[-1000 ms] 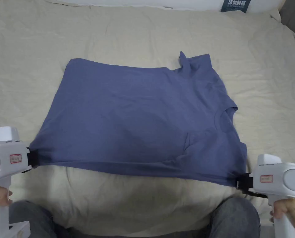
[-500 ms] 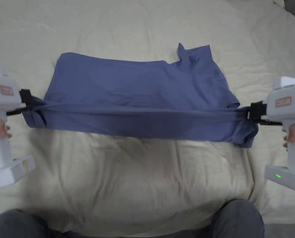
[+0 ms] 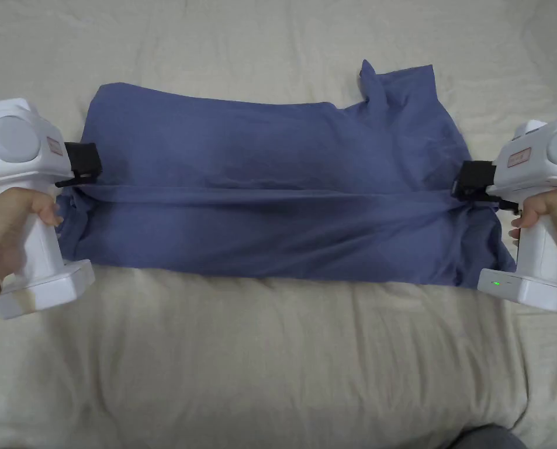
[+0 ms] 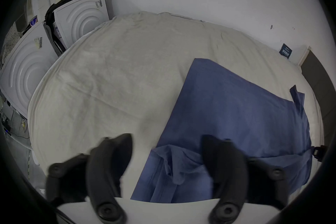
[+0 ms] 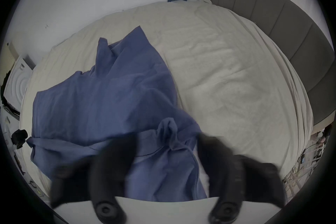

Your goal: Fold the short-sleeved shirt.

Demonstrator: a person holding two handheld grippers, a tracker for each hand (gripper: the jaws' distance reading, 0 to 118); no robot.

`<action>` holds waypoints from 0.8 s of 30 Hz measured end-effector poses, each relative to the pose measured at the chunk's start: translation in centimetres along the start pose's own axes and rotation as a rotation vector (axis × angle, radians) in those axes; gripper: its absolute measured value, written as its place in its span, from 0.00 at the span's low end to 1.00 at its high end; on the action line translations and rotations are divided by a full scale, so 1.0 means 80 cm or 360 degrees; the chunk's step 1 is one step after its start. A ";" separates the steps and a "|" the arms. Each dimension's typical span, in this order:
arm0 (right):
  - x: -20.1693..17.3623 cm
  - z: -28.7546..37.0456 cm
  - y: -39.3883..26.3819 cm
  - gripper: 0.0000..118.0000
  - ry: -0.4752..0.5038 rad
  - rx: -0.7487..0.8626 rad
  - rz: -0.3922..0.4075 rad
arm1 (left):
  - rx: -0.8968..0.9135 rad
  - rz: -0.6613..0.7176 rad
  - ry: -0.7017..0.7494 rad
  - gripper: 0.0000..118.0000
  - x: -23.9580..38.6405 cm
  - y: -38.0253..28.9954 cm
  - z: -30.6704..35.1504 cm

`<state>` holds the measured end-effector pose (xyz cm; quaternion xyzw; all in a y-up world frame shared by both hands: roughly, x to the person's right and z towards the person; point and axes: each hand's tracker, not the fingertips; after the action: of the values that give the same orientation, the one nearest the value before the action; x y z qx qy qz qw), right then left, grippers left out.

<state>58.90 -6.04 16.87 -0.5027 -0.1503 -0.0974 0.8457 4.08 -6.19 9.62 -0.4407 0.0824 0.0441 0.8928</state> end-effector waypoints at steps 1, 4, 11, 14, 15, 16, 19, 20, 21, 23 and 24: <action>0.001 0.003 0.000 0.79 -0.0003 0.0029 0.0014 | 0.0054 -0.0005 -0.0016 0.81 0.001 -0.003 0.010; 0.004 0.039 -0.005 0.92 -0.0007 0.0167 0.0087 | 0.0244 -0.0116 -0.0085 1.00 0.000 -0.010 0.049; 0.001 0.192 -0.067 0.94 0.0147 0.0829 0.0185 | 0.0890 -0.0310 -0.0087 1.00 -0.003 -0.053 0.194; -0.008 0.250 -0.113 1.00 0.0205 0.1124 0.0189 | 0.1058 -0.0381 -0.0043 1.00 -0.006 -0.083 0.240; -0.011 0.263 -0.127 1.00 0.0243 0.1196 0.0196 | 0.1091 -0.0397 -0.0035 0.99 -0.007 -0.093 0.251; -0.009 0.275 -0.140 1.00 0.0212 0.1257 0.0208 | 0.1134 -0.0409 -0.0028 0.94 -0.008 -0.106 0.263; -0.017 0.304 -0.181 1.00 0.0201 0.1408 0.0244 | 0.1165 -0.0424 -0.0044 0.59 -0.015 -0.131 0.278; -0.018 0.311 -0.192 0.96 0.0212 0.1442 0.0239 | 0.1168 -0.0417 -0.0049 0.46 -0.016 -0.137 0.283; -0.020 0.317 -0.202 0.84 0.0236 0.1447 0.0239 | 0.1169 -0.0403 -0.0059 0.28 -0.018 -0.142 0.286; -0.024 0.326 -0.217 0.54 0.0252 0.1447 0.0240 | 0.1158 -0.0379 -0.0095 0.04 -0.022 -0.149 0.293; -0.025 0.328 -0.223 0.26 0.0264 0.1457 0.0239 | 0.1157 -0.0372 -0.0098 0.01 -0.022 -0.152 0.295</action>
<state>47.30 8.55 42.63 -0.0780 -0.0730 0.0005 0.9943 6.70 5.15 33.51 -0.1004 0.0148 -0.0769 0.9919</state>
